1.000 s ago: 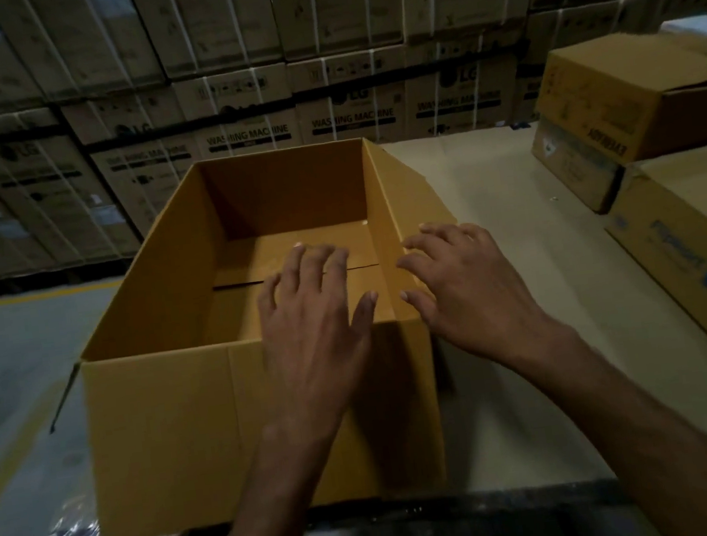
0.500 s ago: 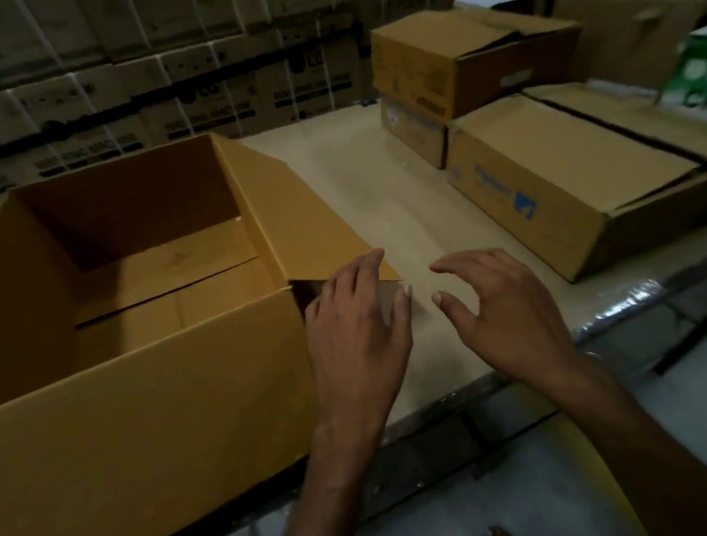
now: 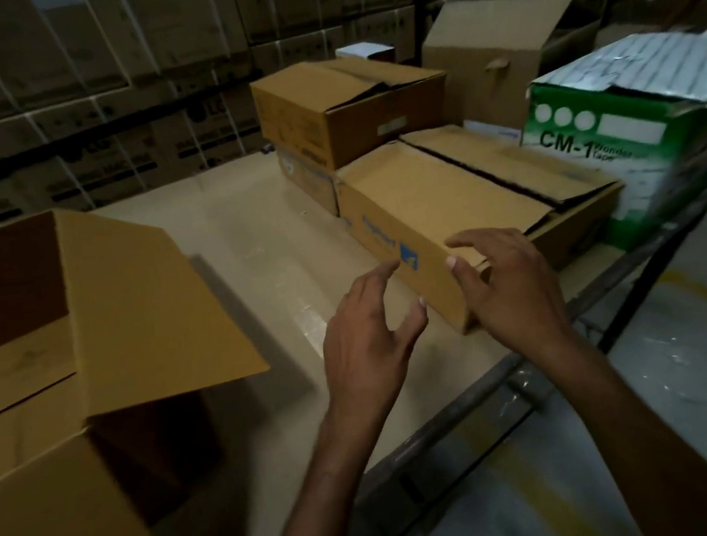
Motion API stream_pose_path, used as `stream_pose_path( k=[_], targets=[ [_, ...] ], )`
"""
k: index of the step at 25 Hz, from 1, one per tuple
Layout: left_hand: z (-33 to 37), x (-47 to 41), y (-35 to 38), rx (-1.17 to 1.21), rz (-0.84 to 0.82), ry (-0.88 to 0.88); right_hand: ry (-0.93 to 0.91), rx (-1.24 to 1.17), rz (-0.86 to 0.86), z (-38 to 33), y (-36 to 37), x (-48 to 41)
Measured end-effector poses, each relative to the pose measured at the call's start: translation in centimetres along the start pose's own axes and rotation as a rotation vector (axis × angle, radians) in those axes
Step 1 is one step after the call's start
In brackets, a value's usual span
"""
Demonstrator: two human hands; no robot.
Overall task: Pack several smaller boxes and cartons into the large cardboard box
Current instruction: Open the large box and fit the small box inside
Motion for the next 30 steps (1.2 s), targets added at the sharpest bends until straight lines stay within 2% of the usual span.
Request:
stream_pose_path(
  k=[3,8,11,13,15,18,20,24,30],
  targets=[
    [1.6,-4.3,6.6,0.221,-0.037,-0.128,0.098,0.029,0.075,8.7,-1.5,-6.0],
    [2.7,-11.5,17.0,0.495,0.005,-0.410,0.184,0.126,0.033,21.0,-1.9,-14.4],
    [2.7,-13.8,20.3,0.499,0.067,-0.507,0.277,0.300,-0.093,27.1,-1.7,-18.2],
    [2.2,-14.4,21.6,0.484,0.084,-0.545,0.452,0.379,-0.240,31.5,-1.6,-19.3],
    [1.0,-14.5,22.5,0.528,0.079,-0.629,0.596,0.362,-0.327,34.5,-1.3,-19.4],
    [-0.9,-14.0,23.2,0.638,0.142,-0.785,0.650,0.320,-0.343,35.8,-1.0,-19.6],
    [-1.8,-13.9,22.7,0.592,0.187,-0.780,0.681,0.312,-0.362,35.6,-1.3,-19.8],
    [-3.7,-12.9,20.7,0.525,0.165,-0.742,0.674,0.225,-0.474,35.0,-1.1,-18.9],
    [-4.7,-11.4,14.4,0.444,0.131,-0.691,0.505,0.192,-0.435,29.7,0.3,-16.2]
  ],
)
Point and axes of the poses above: each hand's wrist, its own x-axis away from the middle knuckle, its own y-axis out of the palm, z = x × y, the point moved 6 cm from there along -x, towards the middle knuckle, and after that the axes turned 1 degree about -x, right-handed, at the moved point
